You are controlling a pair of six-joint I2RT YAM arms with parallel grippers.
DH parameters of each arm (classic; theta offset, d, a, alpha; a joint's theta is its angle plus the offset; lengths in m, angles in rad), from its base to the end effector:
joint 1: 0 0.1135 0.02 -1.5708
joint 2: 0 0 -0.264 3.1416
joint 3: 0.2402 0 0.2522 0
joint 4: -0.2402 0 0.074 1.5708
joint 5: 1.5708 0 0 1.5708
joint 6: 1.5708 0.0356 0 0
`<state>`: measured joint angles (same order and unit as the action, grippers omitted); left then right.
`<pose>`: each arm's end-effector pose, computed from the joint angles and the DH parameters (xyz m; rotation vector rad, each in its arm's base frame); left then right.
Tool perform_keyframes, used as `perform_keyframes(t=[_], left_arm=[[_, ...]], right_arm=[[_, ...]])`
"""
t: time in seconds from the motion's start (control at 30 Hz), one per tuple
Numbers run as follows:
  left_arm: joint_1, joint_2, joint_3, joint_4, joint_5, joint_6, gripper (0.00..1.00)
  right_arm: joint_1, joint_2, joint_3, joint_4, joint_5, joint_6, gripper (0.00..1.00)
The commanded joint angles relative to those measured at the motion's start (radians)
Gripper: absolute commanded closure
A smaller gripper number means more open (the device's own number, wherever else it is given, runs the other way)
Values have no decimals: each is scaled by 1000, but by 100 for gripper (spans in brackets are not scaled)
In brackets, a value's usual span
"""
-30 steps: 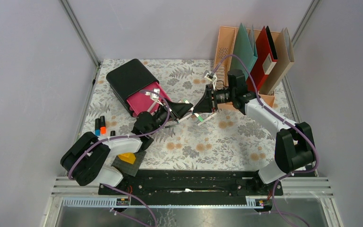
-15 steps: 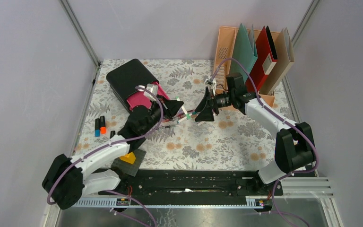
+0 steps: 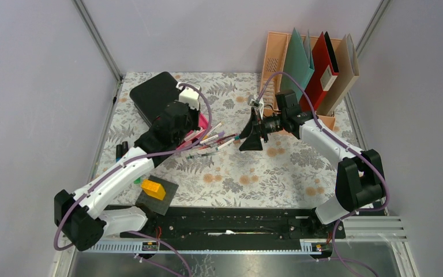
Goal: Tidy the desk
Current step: Pick up the stationery from the center of the board, then place the stationery in the drawer.
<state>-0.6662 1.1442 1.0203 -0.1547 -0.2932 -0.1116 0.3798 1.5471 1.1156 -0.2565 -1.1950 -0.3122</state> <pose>0.2148 -0.1558 0.3534 0.3058 1.8204 -0.2739 0.2929 0.1526 0.2742 -1.2508 1.6215 1.3570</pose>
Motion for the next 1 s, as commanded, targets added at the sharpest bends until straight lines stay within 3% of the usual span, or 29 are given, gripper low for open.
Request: perform_keyframes(t=[0.0,0.67,0.73,0.83,0.97], left_arm=[[4,63,83,-150,-253,133,100],[25,325,114,-39,-544,304,100],[36,346,107,-8,-557,312,91],[53,374,104,18,-572,314,65],[54,385,125,10,-567,296,40]], right_arm=[[2,-42,41,-9,-4,-37,15],[1,-46,40,-23,2,-60,14],[2,-45,39,-23,2,-61,14],[2,-46,39,-24,0,-62,14],[2,-49,39,-29,2,-67,14]])
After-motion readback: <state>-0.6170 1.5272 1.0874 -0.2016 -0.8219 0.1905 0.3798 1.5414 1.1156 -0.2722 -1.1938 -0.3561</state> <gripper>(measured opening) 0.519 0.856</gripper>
